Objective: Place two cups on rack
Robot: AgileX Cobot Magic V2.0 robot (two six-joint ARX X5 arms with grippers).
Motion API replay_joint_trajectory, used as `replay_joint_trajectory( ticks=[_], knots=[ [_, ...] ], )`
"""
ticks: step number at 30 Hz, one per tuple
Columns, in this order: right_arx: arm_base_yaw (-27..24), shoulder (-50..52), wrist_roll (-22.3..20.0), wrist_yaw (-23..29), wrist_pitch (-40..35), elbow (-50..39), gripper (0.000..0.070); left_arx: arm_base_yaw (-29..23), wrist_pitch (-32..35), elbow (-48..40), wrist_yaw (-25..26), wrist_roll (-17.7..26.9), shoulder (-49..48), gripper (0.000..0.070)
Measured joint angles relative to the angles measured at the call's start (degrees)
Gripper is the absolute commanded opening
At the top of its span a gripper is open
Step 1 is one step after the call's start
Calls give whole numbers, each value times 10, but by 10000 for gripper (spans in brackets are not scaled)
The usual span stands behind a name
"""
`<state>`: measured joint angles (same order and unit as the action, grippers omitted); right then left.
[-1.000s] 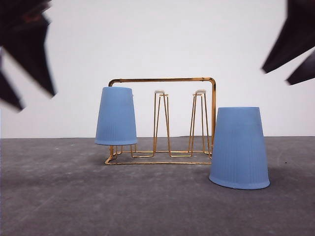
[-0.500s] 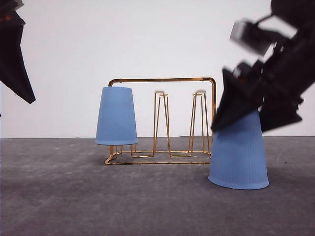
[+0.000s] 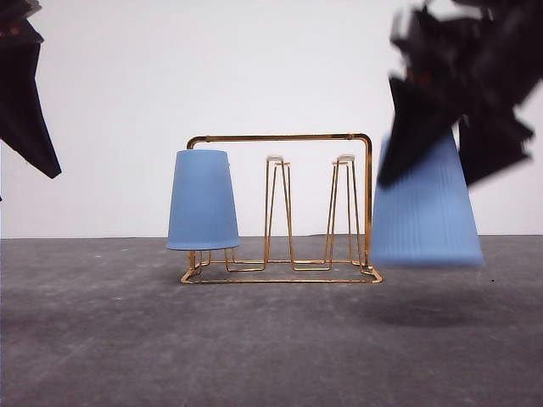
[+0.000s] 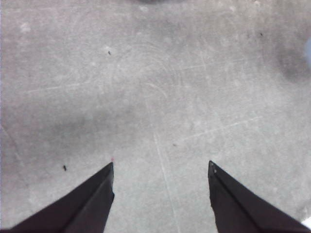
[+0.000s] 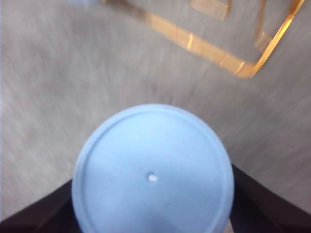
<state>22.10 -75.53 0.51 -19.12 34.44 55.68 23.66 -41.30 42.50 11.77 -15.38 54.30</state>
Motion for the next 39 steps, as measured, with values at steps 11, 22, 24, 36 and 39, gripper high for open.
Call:
replay_joint_trajectory(
  ticks=[11,22,24,36,39],
  knots=[
    [3,-2,-4,59,-69,138,309,0,4,0,0,-3,0,348],
    [3,-97,-8,72,-155,138,309,0,4,0,0,-3,0,348],
    [3,-123,-7,72,-155,138,311,0,4,0,0,-3,0,348],
    [3,-205,-8,72,-155,138,570,0,4,0,0,-3,0,348],
    [3,-205,-7,72,-158,138,609,0,4,0,0,-3,0,349]
  ],
)
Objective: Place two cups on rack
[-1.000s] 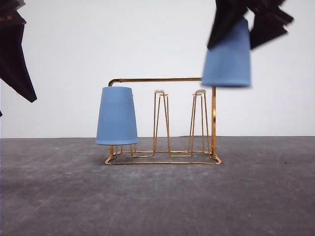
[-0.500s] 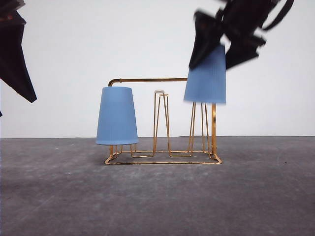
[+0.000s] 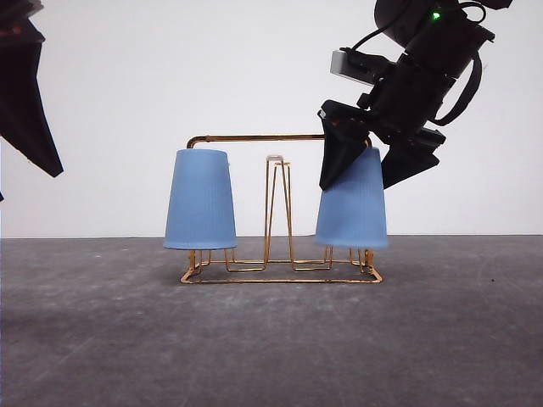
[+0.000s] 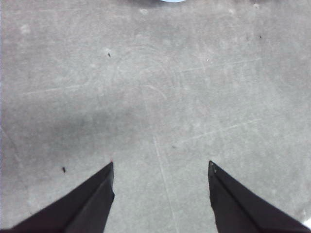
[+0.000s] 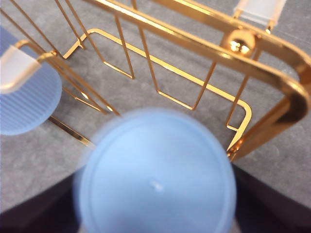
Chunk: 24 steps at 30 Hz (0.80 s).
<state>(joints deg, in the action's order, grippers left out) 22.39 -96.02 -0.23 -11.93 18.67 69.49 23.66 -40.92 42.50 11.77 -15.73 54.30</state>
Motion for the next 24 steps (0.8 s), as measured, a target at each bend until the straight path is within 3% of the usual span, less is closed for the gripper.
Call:
replay_joint_trajectory(
  ticks=[4,11,15,18,24],
  knots=[
    [0,7,1,0,54,14,608,0,0,0,0,0,0,348],
    [-3,61,10,0,258,120,600,0,0,0,0,0,0,348],
    [0,99,11,-2,361,118,540,0,0,0,0,0,0,348],
    [1,113,7,-16,362,83,537,0,0,0,0,0,0,348],
    [1,216,4,-57,251,-52,533,0,0,0,0,0,0,348]
  ],
)
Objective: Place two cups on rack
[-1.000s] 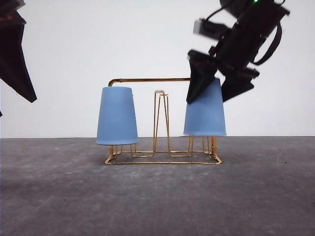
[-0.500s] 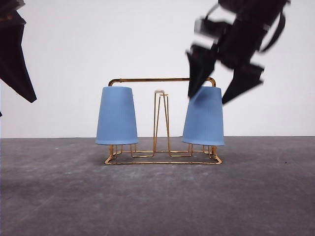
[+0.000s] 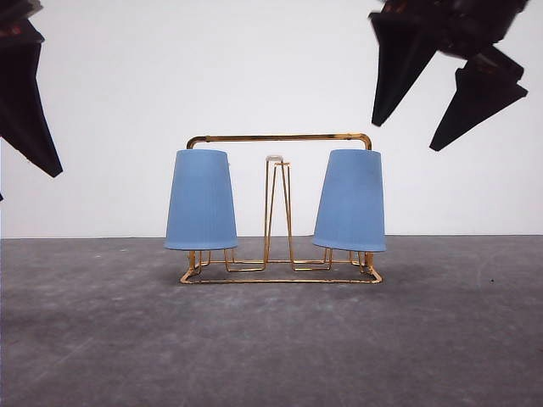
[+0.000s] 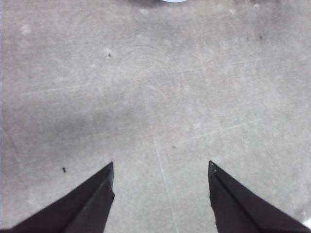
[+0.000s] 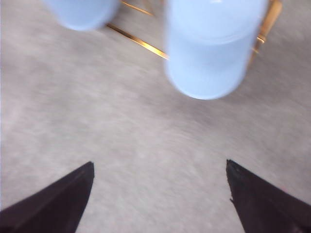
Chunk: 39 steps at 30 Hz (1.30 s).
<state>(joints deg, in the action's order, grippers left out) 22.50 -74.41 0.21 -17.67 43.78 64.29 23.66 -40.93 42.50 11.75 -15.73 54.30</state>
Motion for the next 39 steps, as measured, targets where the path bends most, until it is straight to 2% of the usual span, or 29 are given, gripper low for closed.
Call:
replay_joint_trajectory(
  ticks=[7,15,18,19,20,21,22,23,25,31,39],
  knots=[
    [0,130,13,-4,-154,-186,532,0,0,0,0,5,0,348],
    [3,223,99,-4,-339,-362,533,0,26,0,0,12,0,349],
    [3,223,117,-4,-349,-376,533,0,45,0,0,32,0,355],
    [3,223,120,-4,-351,-376,509,0,46,0,0,44,0,350],
    [3,223,122,-5,-356,-376,452,0,44,0,0,55,0,328],
    [3,223,124,-4,-356,-376,272,0,43,0,0,62,0,156],
    [3,223,126,-4,-356,-376,118,0,43,0,1,69,0,52],
    [3,223,127,-3,-355,-376,1,0,43,0,2,76,0,18],
    [3,223,127,-4,-355,-376,32,0,54,0,6,89,0,0],
    [3,223,127,-3,-367,-376,32,0,83,0,8,164,-1,0],
    [3,223,127,-3,-389,-376,32,0,90,0,8,181,-3,0]
  ],
)
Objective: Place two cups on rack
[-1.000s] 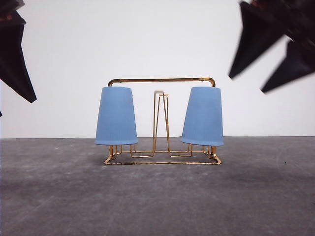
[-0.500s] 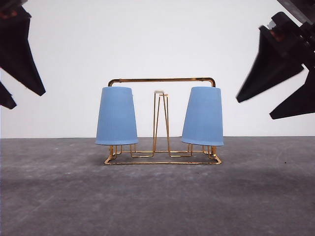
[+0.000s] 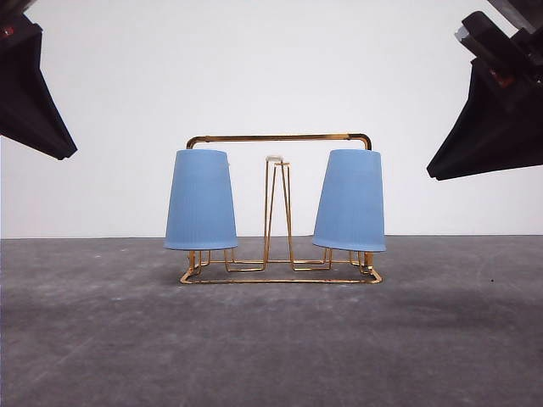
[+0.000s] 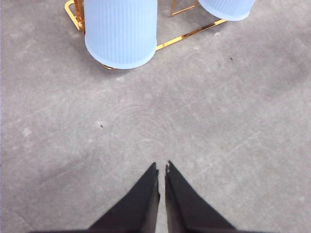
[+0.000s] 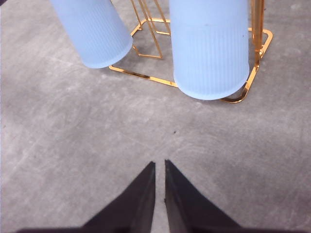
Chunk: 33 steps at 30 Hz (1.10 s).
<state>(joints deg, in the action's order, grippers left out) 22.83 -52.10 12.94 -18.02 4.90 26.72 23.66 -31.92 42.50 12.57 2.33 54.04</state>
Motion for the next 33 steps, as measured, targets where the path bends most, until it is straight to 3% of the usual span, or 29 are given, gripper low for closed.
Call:
replay_joint_trajectory(
  ticks=[9,17,23,26,33],
  knots=[
    [0,0,0,0,-6,0,32,-14,16,-25,2,23,-50,0],
    [0,0,0,0,-24,0,32,-124,165,-235,2,28,-289,0],
    [0,0,0,0,-25,0,32,-191,190,-335,-64,5,-451,0],
    [0,0,0,0,-26,0,32,-195,188,-364,-98,-11,-492,0],
    [0,0,0,0,-27,0,32,-195,210,-407,-108,-25,-537,0]
  ],
)
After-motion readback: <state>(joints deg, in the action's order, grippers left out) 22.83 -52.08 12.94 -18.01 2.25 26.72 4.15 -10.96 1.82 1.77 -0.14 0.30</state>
